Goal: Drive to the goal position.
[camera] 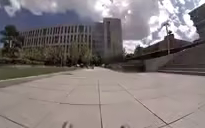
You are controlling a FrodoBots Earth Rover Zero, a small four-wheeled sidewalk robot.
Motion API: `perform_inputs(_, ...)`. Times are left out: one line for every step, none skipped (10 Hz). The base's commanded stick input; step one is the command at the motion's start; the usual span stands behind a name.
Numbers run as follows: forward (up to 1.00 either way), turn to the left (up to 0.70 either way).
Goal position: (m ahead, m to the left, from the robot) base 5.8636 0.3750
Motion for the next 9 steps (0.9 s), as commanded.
perform_inputs(0.70,0.00)
perform_inputs(0.70,0.00)
perform_inputs(0.70,0.00)
perform_inputs(0.70,0.00)
perform_inputs(0.70,0.00)
perform_inputs(0.70,0.00)
perform_inputs(0.70,0.00)
perform_inputs(0.70,0.00)
perform_inputs(0.70,0.00)
